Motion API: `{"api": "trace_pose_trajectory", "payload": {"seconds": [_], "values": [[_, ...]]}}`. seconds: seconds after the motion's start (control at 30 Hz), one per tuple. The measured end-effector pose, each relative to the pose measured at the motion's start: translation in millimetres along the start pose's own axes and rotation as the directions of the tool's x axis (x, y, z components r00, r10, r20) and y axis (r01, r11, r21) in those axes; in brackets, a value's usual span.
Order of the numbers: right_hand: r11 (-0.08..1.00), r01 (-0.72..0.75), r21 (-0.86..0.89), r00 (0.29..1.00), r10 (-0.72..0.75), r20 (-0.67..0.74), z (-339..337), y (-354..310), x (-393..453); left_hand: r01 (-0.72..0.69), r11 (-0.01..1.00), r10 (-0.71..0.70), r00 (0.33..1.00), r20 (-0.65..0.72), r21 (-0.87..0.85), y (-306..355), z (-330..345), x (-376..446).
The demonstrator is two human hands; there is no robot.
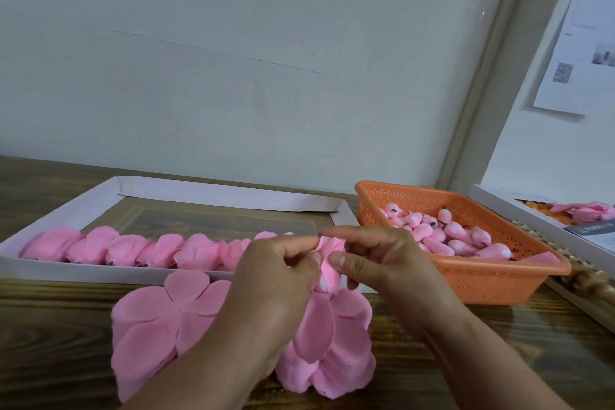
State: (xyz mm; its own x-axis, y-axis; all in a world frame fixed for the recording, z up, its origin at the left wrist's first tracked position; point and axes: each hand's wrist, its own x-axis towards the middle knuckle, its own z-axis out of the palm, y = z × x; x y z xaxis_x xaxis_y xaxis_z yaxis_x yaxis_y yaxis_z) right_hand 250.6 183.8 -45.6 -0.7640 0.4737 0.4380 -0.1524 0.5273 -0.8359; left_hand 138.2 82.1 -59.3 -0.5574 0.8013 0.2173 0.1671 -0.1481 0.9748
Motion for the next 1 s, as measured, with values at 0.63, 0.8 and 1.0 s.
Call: {"api": "trace_pose_trajectory", "payload": {"seconds": [0.63, 0.8, 1.0], "values": [[0.997, 0.058, 0.054, 0.982, -0.047, -0.185, 14, 2, 0, 0.198, 0.910, -0.240, 0.968, -0.076, -0.364, 3, 0, 5], [0.994, 0.076, 0.072, 0.933, -0.045, -0.357, 13, 5, 1, 0.278, 0.554, -0.403, 0.914, 0.039, -0.785, 9, -2, 9], [0.979, 0.134, -0.153, 0.908, -0.183, -0.378, 21, 1, -2, 0.305, 0.571, -0.346, 0.931, 0.114, -0.763, 9, -2, 6]]}}
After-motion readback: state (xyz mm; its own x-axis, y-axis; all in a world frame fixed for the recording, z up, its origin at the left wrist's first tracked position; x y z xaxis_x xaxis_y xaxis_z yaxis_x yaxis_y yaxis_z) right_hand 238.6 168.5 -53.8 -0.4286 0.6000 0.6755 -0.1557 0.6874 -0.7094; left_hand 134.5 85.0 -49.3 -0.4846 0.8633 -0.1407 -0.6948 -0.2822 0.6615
